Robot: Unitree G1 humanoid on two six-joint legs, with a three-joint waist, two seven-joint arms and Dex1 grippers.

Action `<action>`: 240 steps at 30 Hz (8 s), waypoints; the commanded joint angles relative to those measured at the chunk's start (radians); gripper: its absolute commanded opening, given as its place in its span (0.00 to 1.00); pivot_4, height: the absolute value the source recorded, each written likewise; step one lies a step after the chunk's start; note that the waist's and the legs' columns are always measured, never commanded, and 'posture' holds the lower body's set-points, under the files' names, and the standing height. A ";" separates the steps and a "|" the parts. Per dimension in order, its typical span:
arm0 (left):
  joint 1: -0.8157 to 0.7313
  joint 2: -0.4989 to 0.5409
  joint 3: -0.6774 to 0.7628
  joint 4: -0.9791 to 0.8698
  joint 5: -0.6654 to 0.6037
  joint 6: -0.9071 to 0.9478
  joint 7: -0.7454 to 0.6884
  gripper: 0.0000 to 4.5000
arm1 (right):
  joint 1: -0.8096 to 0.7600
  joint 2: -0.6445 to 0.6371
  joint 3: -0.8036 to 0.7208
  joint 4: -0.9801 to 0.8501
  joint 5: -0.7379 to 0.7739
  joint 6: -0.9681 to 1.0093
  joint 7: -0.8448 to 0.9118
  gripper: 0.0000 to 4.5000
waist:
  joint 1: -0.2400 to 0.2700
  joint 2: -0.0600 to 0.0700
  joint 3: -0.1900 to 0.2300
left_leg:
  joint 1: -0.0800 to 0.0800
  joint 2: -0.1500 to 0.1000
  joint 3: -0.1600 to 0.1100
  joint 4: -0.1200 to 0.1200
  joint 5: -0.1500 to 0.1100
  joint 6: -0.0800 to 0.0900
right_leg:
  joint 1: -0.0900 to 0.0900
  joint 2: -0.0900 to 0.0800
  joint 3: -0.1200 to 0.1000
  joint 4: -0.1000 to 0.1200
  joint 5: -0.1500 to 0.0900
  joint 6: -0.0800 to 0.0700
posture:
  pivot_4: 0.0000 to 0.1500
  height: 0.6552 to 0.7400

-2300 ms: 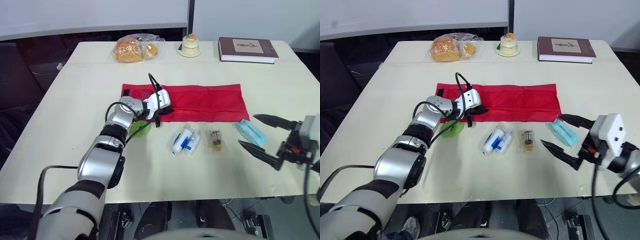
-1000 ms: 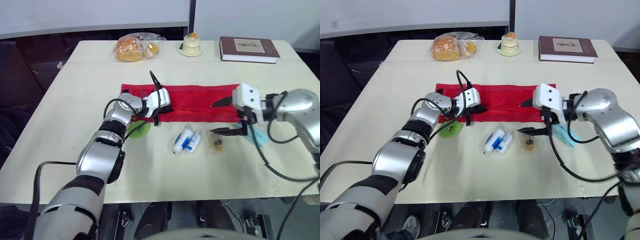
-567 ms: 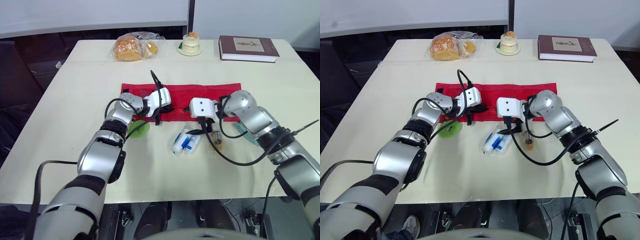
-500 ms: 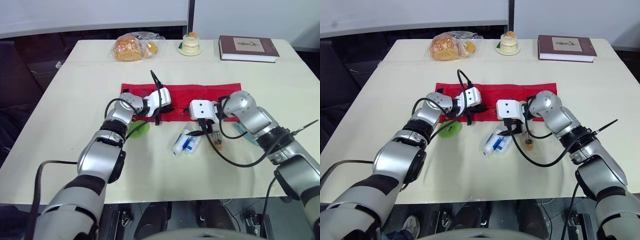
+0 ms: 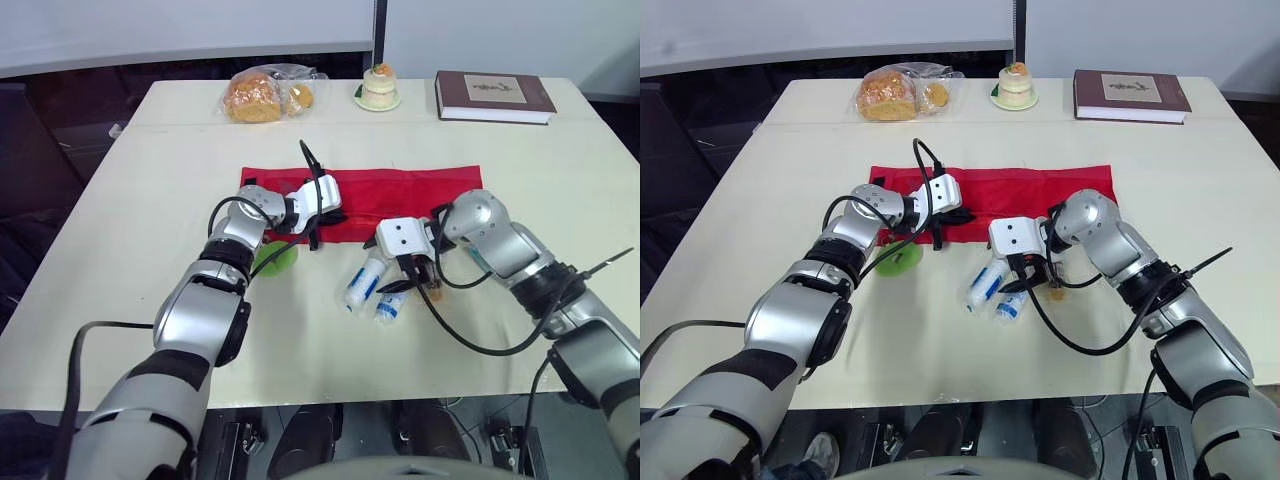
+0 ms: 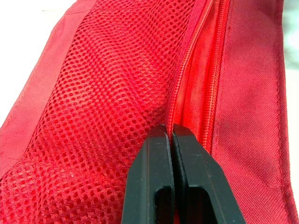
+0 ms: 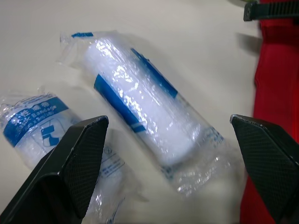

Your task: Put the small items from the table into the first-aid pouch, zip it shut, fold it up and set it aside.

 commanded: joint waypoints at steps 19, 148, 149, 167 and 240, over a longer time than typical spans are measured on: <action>-0.012 -0.029 0.041 -0.049 -0.065 0.059 -0.037 0.00 | 0.084 -0.030 -0.180 -0.239 0.044 0.461 -0.139 0.01 | 0.004 0.000 0.000 | -0.003 -0.002 -0.004 0.001 0.000 0.000 | -0.001 -0.001 -0.003 0.000 0.000 0.000 | 1.00 0.87; 0.030 -0.081 0.030 -0.187 -0.123 0.151 -0.104 0.00 | 0.222 0.214 -0.322 -0.689 0.464 1.178 -1.011 0.01 | -0.034 0.003 -0.002 | -0.009 -0.004 -0.003 -0.001 0.001 -0.002 | -0.012 -0.003 0.002 0.004 0.000 0.000 | 1.00 0.87; 0.030 -0.081 0.030 -0.187 -0.123 0.151 -0.104 0.00 | 0.224 0.218 -0.313 -0.687 0.458 1.175 -1.014 0.01 | -0.034 0.003 -0.002 | -0.009 -0.004 -0.003 -0.001 0.001 -0.002 | -0.012 -0.003 0.002 0.004 0.000 0.000 | 1.00 0.87; 0.033 -0.081 0.030 -0.192 -0.124 0.151 -0.105 0.00 | 0.209 0.562 -0.729 -0.571 0.429 1.360 -1.207 0.98 | -0.021 0.003 -0.002 | -0.009 -0.004 -0.003 0.000 0.001 -0.002 | -0.012 -0.003 0.002 0.005 0.000 0.000 | 1.00 0.87; 0.040 -0.099 0.003 -0.185 -0.110 0.063 -0.119 0.00 | -0.083 0.223 -0.380 -0.069 0.464 1.092 -0.960 0.01 | -0.043 0.007 -0.010 | -0.009 -0.004 -0.002 -0.001 0.001 -0.001 | -0.012 -0.003 0.002 0.005 0.000 0.000 | 1.00 0.87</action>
